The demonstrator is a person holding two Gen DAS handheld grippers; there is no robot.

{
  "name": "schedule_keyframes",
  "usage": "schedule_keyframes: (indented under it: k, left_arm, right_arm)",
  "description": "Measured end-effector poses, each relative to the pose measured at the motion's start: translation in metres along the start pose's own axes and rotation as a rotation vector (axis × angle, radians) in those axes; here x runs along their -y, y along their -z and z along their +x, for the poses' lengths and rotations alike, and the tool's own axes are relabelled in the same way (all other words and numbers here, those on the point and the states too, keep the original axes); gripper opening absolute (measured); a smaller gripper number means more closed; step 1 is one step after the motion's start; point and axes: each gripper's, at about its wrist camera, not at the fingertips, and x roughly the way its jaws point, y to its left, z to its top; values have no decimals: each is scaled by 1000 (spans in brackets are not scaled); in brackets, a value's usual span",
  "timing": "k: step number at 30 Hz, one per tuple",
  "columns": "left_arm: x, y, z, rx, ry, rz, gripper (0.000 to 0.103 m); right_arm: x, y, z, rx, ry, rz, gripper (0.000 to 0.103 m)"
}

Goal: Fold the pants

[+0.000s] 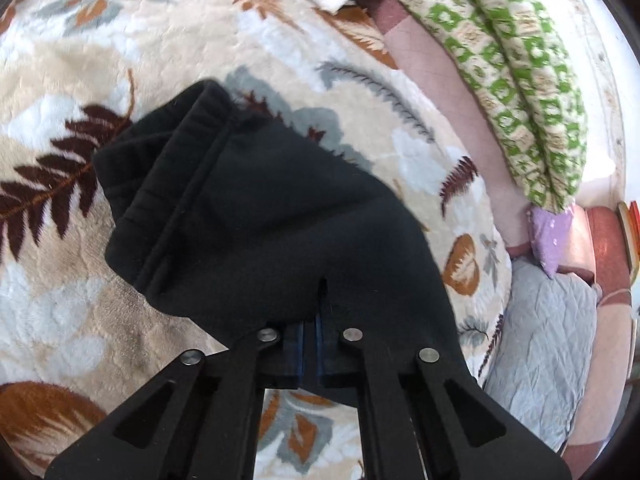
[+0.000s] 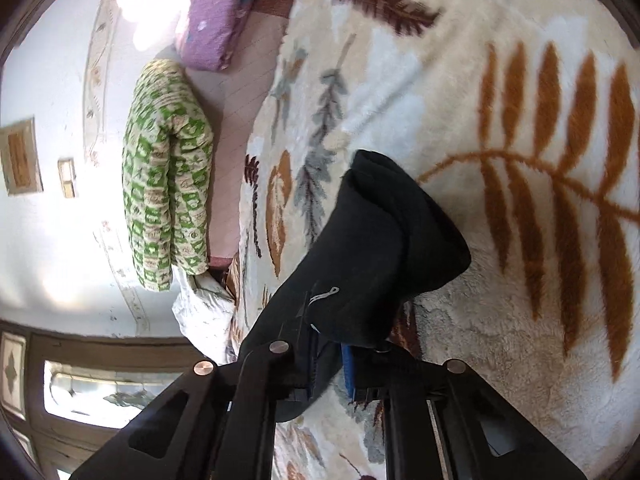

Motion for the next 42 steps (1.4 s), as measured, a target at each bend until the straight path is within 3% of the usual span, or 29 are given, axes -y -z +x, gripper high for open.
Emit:
schedule_keyframes:
  k: [5, 7, 10, 14, 18, 22, 27, 29, 30, 31, 39, 42]
  left_arm:
    - [18, 0, -24, 27, 9, 64, 2]
    - [19, -1, -23, 28, -22, 80, 2]
    - [9, -1, -9, -18, -35, 56, 2]
    - [2, 0, -4, -34, -25, 50, 2]
    - [3, 0, -3, -38, -18, 46, 2]
    - [4, -1, -2, -41, -16, 53, 2]
    - [2, -2, -1, -50, -9, 43, 2]
    - [2, -3, 1, -55, -7, 42, 2]
    - [2, -4, 2, -58, -9, 41, 2]
    - [2, -4, 2, -61, -5, 41, 2]
    - [29, -6, -21, -1, -32, 158, 2]
    - [31, 0, -24, 8, -51, 187, 2]
  right_arm:
    - [-41, -3, -9, -32, -7, -150, 10]
    - [-49, -4, -11, -58, 56, -194, 14]
    - [-26, -3, -17, -86, 136, -116, 16]
    - [6, 3, -50, -23, 118, -19, 17]
    - [13, 3, -58, -8, 83, 27, 41]
    - [3, 0, -48, 16, 84, 28, 40]
    - [3, -3, -32, 3, 188, 89, 40]
    - [5, -2, -28, 7, 221, 102, 40]
    - [7, -3, -26, 12, 218, 100, 32]
    - [6, -4, -25, 14, 209, 92, 7]
    - [-77, -21, -49, 77, 48, -191, 7]
    - [-94, -25, -55, 98, 30, -260, 7]
